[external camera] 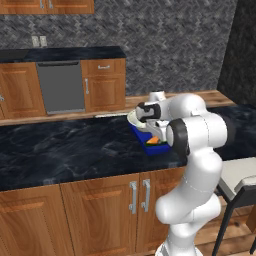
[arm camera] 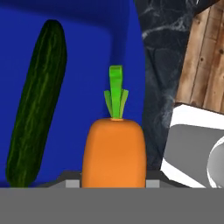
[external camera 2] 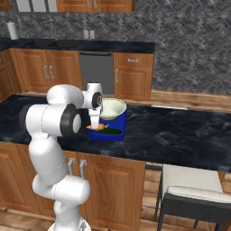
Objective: Place the two vegetables and bowl onto the tray for setting up a vegetable dip station.
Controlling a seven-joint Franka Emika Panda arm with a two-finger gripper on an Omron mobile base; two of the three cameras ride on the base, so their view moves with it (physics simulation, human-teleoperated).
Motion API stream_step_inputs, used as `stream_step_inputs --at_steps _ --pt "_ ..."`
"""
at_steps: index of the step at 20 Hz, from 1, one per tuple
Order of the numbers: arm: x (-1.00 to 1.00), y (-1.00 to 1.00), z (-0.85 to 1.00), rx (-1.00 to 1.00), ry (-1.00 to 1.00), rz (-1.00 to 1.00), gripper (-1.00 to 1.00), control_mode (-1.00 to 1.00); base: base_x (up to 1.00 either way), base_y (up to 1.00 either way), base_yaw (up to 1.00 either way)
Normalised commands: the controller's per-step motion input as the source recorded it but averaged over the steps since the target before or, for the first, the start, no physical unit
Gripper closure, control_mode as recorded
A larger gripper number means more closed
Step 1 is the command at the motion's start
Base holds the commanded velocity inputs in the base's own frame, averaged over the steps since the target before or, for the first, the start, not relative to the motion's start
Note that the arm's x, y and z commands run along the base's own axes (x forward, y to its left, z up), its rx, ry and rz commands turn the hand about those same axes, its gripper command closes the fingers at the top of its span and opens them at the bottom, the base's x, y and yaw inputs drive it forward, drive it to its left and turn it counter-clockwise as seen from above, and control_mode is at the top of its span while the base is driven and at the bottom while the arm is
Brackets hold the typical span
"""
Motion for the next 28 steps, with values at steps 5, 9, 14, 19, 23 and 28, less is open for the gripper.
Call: stream_step_inputs --at_steps 5,9,14,19,23,28 --pt "0.24 -0.16 -0.04 0.00 -0.02 -0.04 1.00 -1.00 0.00 0.00 0.00" --pt "0.18 -0.16 -0.07 0.00 -0.02 -0.05 1.00 -1.00 0.00 0.00 0.00" --pt "0.12 -0.11 -0.09 0.03 -0.01 -0.05 1.00 -1.00 0.00 0.00 0.00" --pt "0.09 -0.07 -0.11 0.05 0.00 -0.06 1.00 -1.00 0.00 0.00 0.00" --pt "0.10 -0.08 -0.11 0.03 0.00 -0.06 1.00 -1.00 0.00 0.00 0.00" --pt "0.10 -0.07 -0.07 0.02 -0.01 -0.03 1.00 -1.00 0.00 0.00 0.00"
